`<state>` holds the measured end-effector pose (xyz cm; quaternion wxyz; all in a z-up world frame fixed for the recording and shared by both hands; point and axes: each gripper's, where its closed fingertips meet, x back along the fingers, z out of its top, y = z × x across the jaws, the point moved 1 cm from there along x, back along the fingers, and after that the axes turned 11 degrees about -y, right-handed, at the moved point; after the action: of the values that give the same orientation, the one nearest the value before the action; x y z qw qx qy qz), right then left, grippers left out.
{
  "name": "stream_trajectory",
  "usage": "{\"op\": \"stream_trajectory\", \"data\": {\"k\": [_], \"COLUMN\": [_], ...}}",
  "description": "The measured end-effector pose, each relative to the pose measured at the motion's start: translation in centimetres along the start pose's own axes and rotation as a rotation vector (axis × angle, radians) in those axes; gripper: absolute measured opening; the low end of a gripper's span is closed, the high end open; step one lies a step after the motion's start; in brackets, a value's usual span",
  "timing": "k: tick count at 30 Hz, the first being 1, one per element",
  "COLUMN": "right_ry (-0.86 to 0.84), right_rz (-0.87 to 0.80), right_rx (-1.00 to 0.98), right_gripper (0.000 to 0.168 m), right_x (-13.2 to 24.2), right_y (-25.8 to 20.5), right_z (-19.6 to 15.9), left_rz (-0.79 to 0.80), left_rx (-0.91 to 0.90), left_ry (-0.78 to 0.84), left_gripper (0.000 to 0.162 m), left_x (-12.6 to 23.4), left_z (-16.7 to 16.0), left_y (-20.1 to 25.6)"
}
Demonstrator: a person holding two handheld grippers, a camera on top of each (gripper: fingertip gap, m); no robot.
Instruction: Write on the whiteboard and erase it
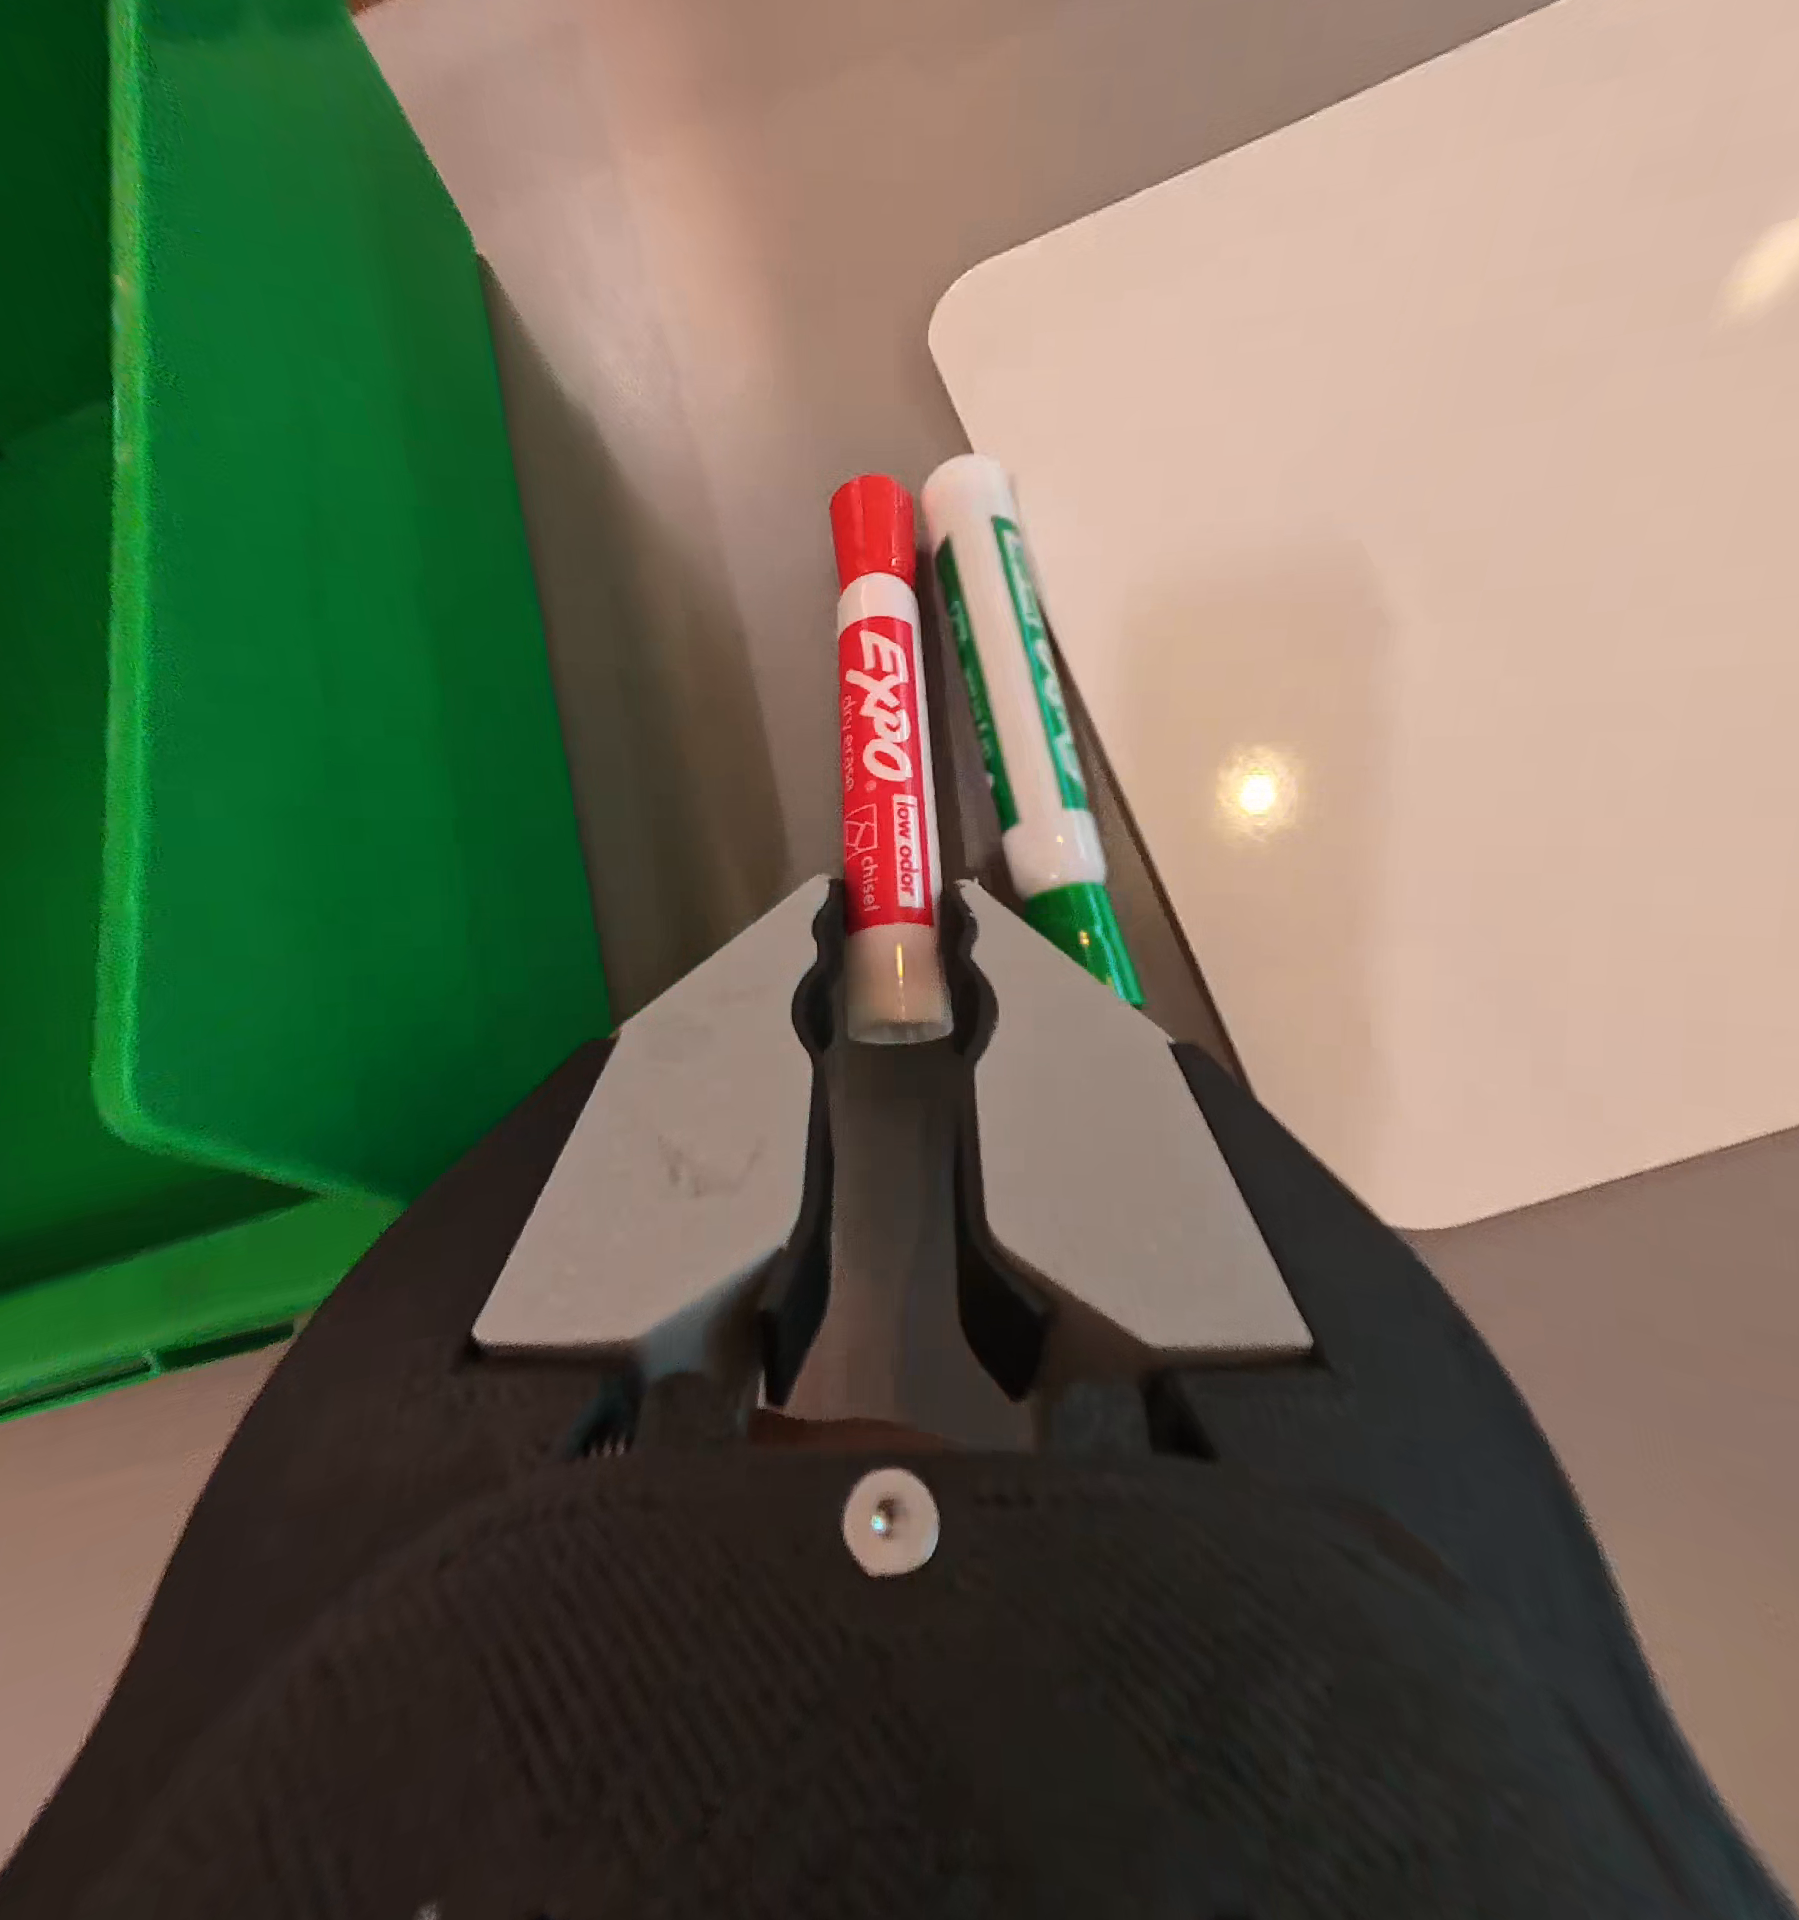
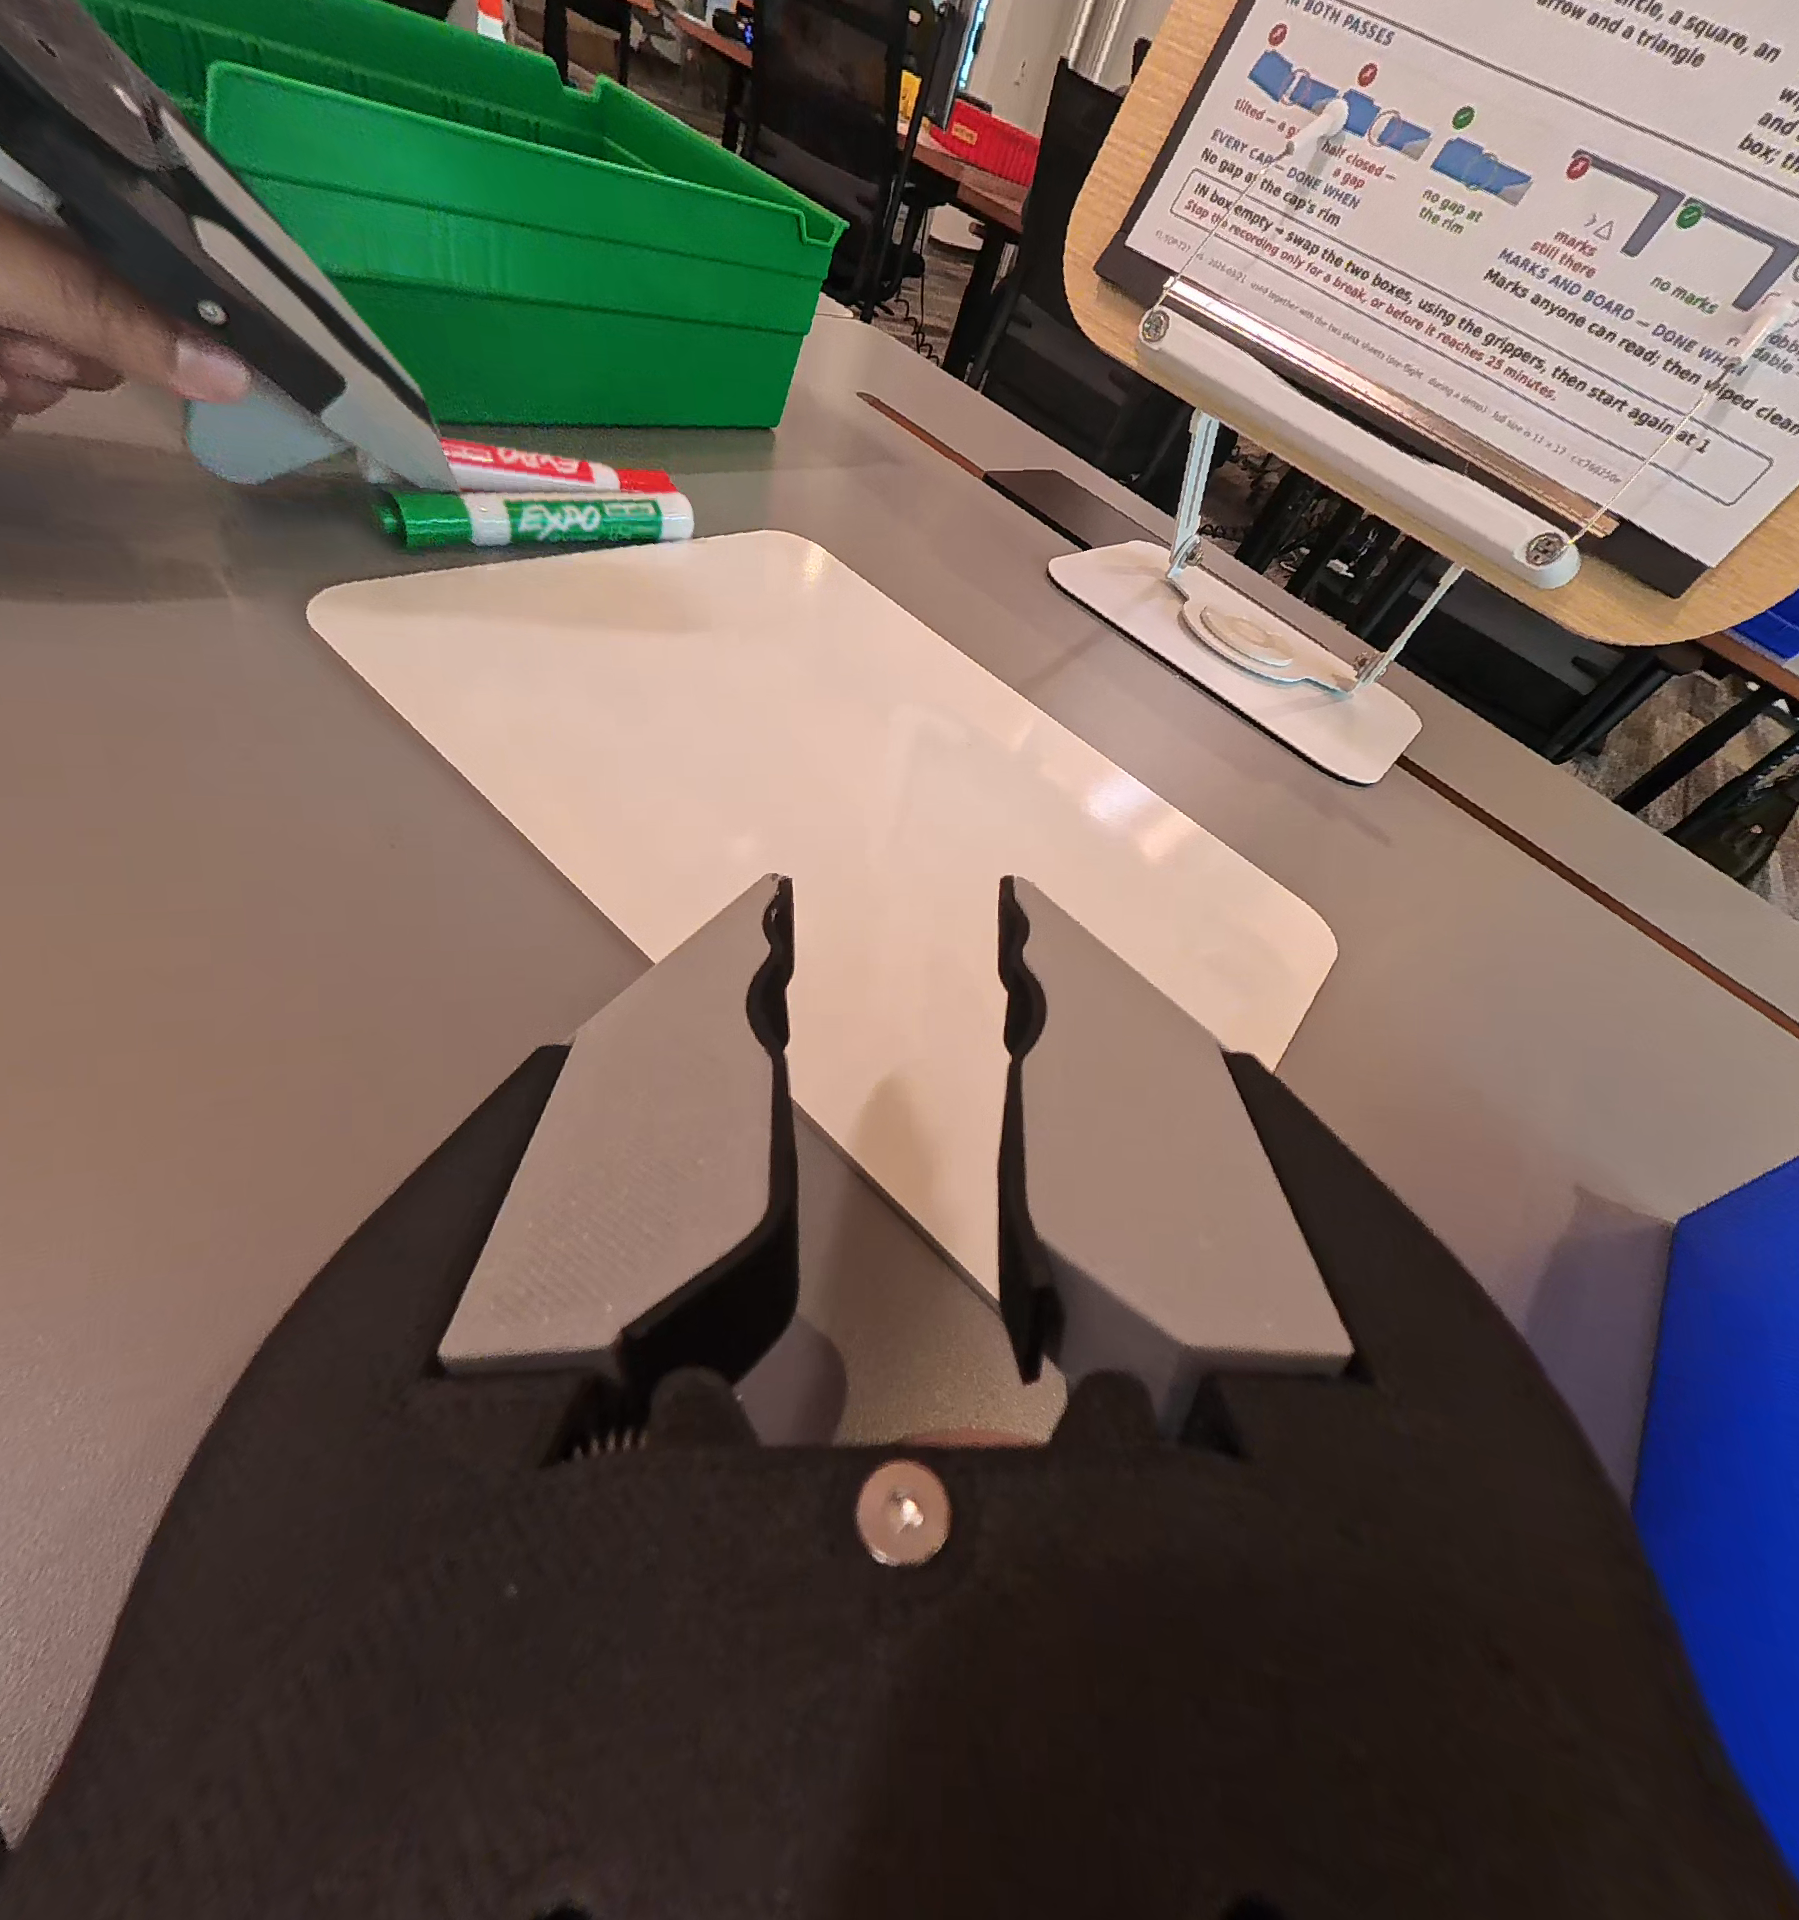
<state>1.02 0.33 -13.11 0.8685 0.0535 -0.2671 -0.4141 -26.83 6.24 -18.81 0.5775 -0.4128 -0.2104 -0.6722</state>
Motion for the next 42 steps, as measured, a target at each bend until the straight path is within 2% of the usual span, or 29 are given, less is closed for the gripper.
{"op": "stream_trajectory", "data": {"k": [2,5,15,20,24,26,28,31,35,37,41,42], "right_ry": [0.003,0.003,0.002,0.004,0.004,0.002,-0.004,-0.017,-0.028,-0.032,-0.031,-0.033], "right_rz": [-0.002,-0.002,-0.002,0.0,0.001,0.002,0.003,-0.003,-0.016,-0.017,-0.019,-0.019], "right_rx": [0.0,0.002,0.004,0.008,0.005,0.004,0.005,0.004,-0.013,-0.029,-0.04,-0.038], "right_gripper": [0.036,0.036,0.036,0.036,0.036,0.036,0.036,0.036,0.036,0.036,0.036,0.036], "right_x": [0.0,0.0,0.1,0.1,0.1,0.1,0.0,-0.2,-0.4,-0.4,-0.4,-0.4], "right_y": [0.0,0.0,0.0,-0.1,-0.1,-0.1,-0.1,0.0,0.3,0.5,0.7,0.7], "right_z": [0.0,0.0,0.0,0.0,0.0,0.0,0.0,-0.1,-0.3,-0.3,-0.3,-0.4], "left_rz": [-0.014,-0.06,-0.113,-0.196,-0.148,-0.142,-0.106,-0.166,-0.298,-0.306,-0.298,-0.314], "left_rx": [0.013,0.027,0.027,0.045,0.074,0.086,0.108,0.138,0.137,0.156,0.173,0.18], "left_ry": [0.026,0.026,0.041,0.266,0.424,0.446,0.411,0.259,0.007,-0.088,-0.202,-0.185], "left_gripper": [0.018,0.035,0.038,0.036,0.039,0.044,0.047,0.055,0.059,0.061,0.064,0.06], "left_x": [0.1,0.2,1.7,8.4,13.2,14.1,13.0,8.1,0.3,-2.8,-6.7,-6.9], "left_z": [0.1,-0.1,-0.7,1.8,4.0,5.3,6.6,7.8,7.4,6.8,6.1,6.5], "left_y": [0.2,0.7,0.5,-0.1,-4.7,-7.4,-10.7,-13.3,-13.1,-13.1,-12.8,-12.7]}}
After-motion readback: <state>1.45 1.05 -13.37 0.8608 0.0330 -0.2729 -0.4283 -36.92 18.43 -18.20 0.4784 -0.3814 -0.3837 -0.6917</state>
